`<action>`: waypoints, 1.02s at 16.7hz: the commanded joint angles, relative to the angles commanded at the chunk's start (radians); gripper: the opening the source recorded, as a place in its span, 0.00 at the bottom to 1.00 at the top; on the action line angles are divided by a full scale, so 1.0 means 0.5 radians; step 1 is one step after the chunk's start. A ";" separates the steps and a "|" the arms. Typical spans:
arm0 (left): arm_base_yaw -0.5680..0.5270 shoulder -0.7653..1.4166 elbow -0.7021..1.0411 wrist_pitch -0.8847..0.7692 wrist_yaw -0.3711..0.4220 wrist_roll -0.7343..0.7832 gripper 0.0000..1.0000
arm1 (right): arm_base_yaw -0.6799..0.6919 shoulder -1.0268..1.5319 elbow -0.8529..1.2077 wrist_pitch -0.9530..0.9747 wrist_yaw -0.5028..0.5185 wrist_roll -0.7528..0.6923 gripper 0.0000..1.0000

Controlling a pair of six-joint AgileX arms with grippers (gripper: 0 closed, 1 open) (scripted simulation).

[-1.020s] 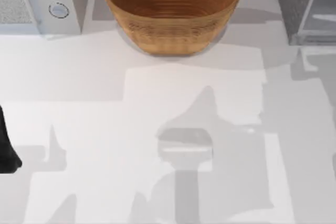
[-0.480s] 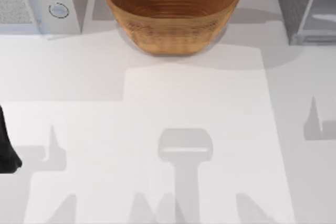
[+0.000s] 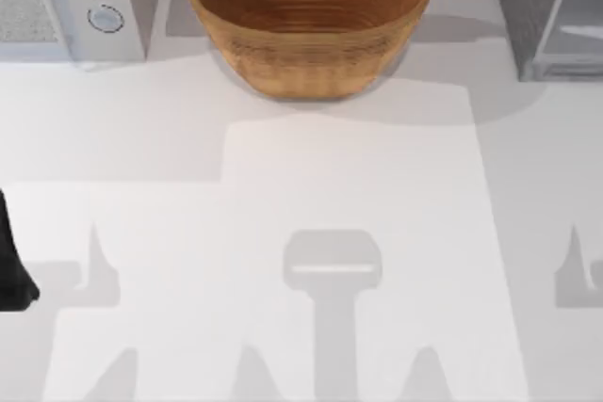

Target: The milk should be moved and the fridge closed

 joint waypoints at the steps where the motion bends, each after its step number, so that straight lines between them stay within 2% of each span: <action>1: 0.000 0.000 0.000 0.000 0.000 0.000 1.00 | 0.000 0.000 0.000 0.000 0.000 0.000 1.00; 6: 0.000 0.000 0.000 0.000 0.000 0.000 1.00 | -0.004 -0.012 0.021 -0.022 -0.003 0.000 1.00; 9: 0.000 0.000 0.000 0.000 0.000 0.000 1.00 | 0.001 -0.159 0.142 -0.214 -0.007 0.001 1.00; 12: 0.000 0.000 0.000 0.000 0.000 0.000 1.00 | 0.002 -0.402 0.343 -0.600 -0.006 -0.004 1.00; 17: 0.000 0.000 0.000 0.000 0.000 0.000 1.00 | -0.002 -0.886 0.740 -1.523 0.005 -0.017 1.00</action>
